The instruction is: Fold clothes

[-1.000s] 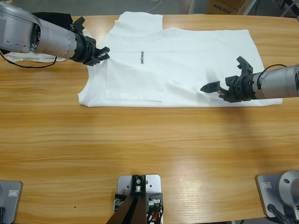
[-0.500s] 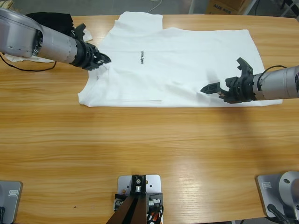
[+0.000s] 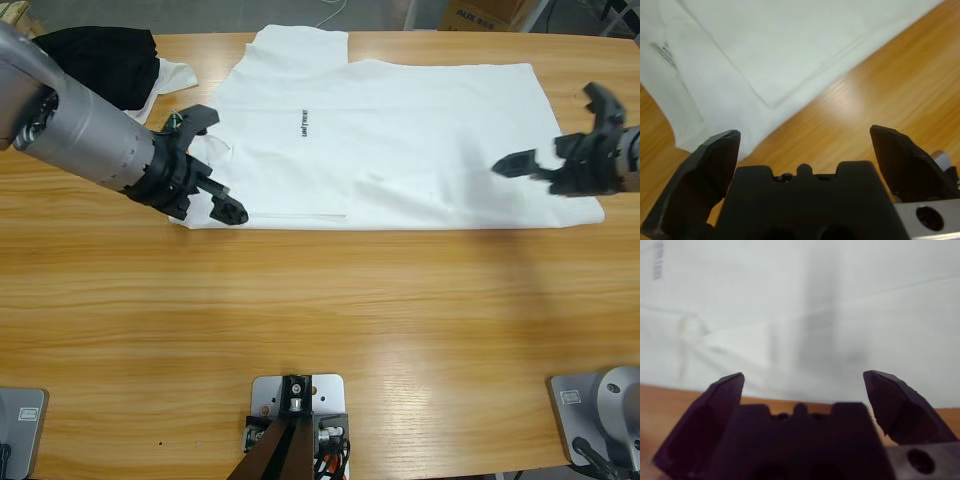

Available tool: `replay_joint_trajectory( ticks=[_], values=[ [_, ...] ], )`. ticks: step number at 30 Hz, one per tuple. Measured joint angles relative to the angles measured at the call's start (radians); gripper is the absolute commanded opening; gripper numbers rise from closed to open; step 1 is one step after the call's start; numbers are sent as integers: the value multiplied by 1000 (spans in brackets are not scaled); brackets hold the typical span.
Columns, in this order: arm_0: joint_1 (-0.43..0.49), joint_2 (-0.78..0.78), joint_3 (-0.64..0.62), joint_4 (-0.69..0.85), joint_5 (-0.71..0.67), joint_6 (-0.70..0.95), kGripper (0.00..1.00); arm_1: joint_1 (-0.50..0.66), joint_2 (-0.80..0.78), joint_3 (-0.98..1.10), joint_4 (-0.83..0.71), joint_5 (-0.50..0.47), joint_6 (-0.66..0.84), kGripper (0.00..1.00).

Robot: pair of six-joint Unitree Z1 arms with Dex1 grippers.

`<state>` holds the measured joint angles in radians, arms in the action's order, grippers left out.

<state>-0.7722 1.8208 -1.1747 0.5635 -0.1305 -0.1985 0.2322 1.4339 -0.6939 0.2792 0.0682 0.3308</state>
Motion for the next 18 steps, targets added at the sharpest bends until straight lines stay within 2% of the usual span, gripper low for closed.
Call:
replay_joint_trajectory(
  ticks=[2,3,4,6,8,11,18],
  values=[
    [-11,28,-55,58,39,11,862,-49,3,-62,91,-74,-27,953],
    [-16,46,-89,95,67,14,862,-89,10,-97,135,-96,-35,896],
    [-20,64,-124,131,102,16,862,-135,25,-132,172,-111,-38,723],
    [-24,107,-189,193,163,16,862,-214,81,-197,237,-125,-38,312],
    [-25,155,-254,245,198,16,860,-259,148,-244,278,-134,-35,28],
    [-29,226,-326,295,215,16,816,-274,227,-274,309,-147,-22,0],
    [-49,304,-355,308,218,16,816,-274,320,-288,310,-146,-21,0]
  ],
)
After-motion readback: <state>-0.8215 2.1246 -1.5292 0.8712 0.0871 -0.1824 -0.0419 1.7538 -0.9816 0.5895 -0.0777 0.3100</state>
